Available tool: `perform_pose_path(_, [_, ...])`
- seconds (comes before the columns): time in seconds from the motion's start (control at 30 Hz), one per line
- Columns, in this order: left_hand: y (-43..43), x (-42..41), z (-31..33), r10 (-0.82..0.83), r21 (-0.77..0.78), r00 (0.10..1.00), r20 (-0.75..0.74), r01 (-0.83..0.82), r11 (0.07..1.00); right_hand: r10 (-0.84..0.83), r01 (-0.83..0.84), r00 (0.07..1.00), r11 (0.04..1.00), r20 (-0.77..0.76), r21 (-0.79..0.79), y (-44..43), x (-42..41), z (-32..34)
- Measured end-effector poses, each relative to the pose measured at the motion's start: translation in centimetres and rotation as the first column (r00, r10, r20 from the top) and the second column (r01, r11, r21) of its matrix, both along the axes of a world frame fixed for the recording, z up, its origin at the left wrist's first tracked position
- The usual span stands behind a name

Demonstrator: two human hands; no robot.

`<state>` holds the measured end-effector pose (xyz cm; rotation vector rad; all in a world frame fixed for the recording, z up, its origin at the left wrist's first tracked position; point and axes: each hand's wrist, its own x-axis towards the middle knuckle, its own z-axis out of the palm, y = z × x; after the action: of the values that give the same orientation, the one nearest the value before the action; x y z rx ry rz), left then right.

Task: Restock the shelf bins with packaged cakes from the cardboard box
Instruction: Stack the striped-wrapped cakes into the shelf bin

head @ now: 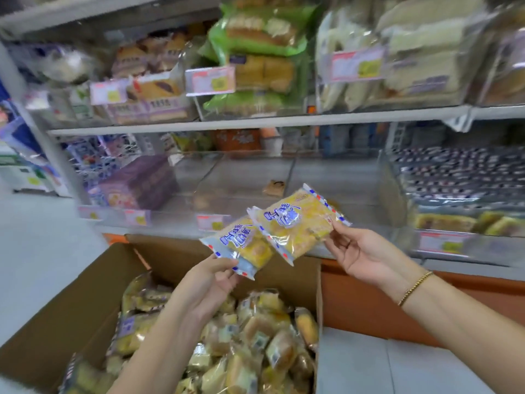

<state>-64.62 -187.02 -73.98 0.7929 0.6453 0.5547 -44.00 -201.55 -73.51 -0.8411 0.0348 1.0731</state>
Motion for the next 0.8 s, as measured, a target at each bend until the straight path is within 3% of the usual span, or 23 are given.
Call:
perform_pose_path(0.13, [-4.6, 4.5, 1.6, -0.050, -0.075, 0.996, 0.079, 0.056, 0.996, -0.072, 0.072, 0.996, 0.997, -0.048, 0.015, -2.8, 0.8, 0.8])
perform_pose_path(0.27, [-8.2, 8.6, 2.5, -0.147, -0.076, 0.978, 0.150, 0.160, 0.984, -0.177, 0.173, 0.984, 0.982, -0.038, -0.077, -6.1, 3.2, 1.6])
perform_pose_path(0.5, [-14.1, 14.4, 3.5, -0.422, -0.005, 0.873, 0.244, 0.436, 0.900, -0.243, 0.268, 0.946, 0.959, 0.215, -0.096, -14.5, 8.0, 3.4])
perform_pose_path(0.6, [-16.9, 17.1, 4.2, -0.467, -0.008, 0.864, 0.189, 0.477, 0.879, -0.306, 0.342, 0.908, 0.936, 0.287, -0.084, -17.8, 9.7, 3.1])
perform_pose_path(0.8, [-22.6, 22.5, 3.9, -0.394, 0.034, 0.919, -0.006, 0.394, 0.919, -0.408, 0.446, 0.818, 0.895, 0.405, 0.001, -22.9, 11.8, 3.0])
